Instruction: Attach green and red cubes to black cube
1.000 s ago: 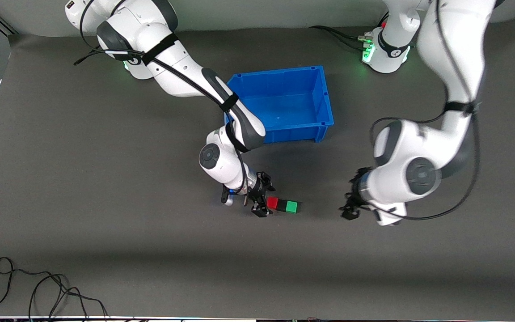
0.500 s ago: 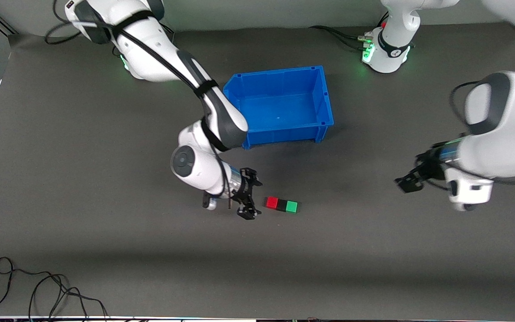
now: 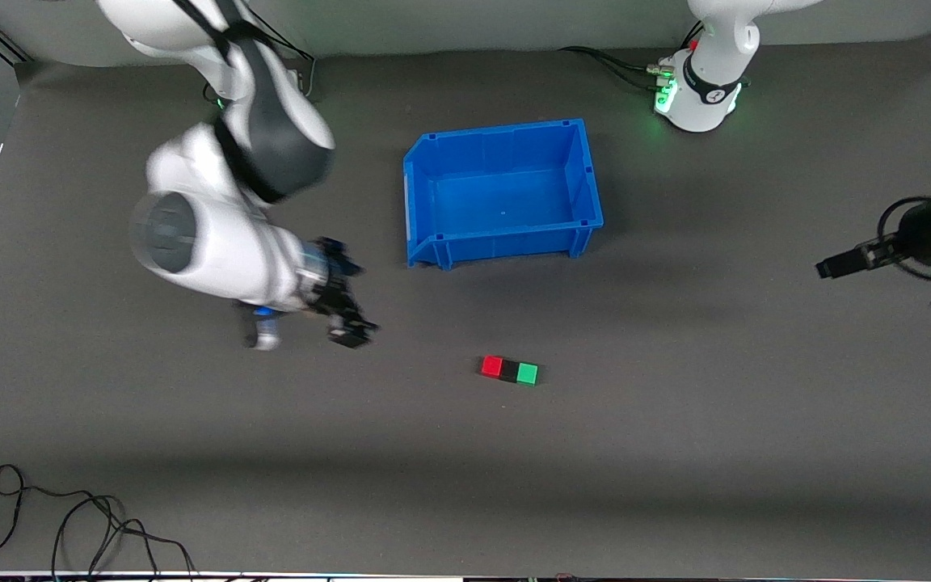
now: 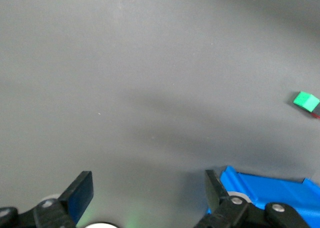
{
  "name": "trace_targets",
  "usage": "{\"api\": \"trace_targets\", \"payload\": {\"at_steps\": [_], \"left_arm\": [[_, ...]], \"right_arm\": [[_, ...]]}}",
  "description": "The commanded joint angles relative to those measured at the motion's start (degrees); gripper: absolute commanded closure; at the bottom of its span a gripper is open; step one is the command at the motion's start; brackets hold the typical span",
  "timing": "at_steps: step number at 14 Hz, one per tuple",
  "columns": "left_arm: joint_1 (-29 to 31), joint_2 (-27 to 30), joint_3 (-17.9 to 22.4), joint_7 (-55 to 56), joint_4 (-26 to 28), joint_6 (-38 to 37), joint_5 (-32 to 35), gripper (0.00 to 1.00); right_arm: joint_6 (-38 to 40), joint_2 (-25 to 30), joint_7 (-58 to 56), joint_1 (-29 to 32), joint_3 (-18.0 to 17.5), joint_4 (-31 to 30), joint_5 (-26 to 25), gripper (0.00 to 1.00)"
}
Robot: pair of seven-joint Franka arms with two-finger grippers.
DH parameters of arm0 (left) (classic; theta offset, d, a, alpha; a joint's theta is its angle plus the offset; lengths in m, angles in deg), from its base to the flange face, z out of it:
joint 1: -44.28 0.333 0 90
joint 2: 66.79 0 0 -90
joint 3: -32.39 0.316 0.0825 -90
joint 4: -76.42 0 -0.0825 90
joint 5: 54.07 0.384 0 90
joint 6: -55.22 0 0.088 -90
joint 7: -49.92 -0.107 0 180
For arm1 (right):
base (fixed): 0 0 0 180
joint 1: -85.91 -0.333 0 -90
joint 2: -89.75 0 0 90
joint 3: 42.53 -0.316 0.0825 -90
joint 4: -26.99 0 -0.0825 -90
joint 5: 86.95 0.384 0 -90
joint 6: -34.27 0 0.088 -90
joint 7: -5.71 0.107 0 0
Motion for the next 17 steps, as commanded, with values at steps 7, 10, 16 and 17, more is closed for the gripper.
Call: {"api": "trace_targets", "payload": {"at_steps": [7, 10, 16, 17], "left_arm": [[-0.7, 6.8, -1.2, -9.9, 6.3, 1.7, 0.9, 0.00], [-1.3, 5.2, -1.2, -9.0, 3.5, 1.5, 0.8, 0.00], [-1.3, 2.8, -1.2, -9.1, -0.2, -1.9, 0.9, 0.00], [-1.3, 2.8, -1.2, -9.1, -0.2, -1.9, 0.9, 0.00]], "right_arm": [[6.0, 20.9, -38.8, 13.5, -2.5, -13.9, -19.1, 0.00], [5.9, 23.3, -53.5, 23.1, -9.9, -14.6, -24.3, 0.00], [4.2, 24.7, -78.9, 42.0, -23.0, -14.7, -25.6, 0.00], [4.1, 25.1, -80.7, 42.8, -23.5, -14.8, -25.6, 0.00]]}}
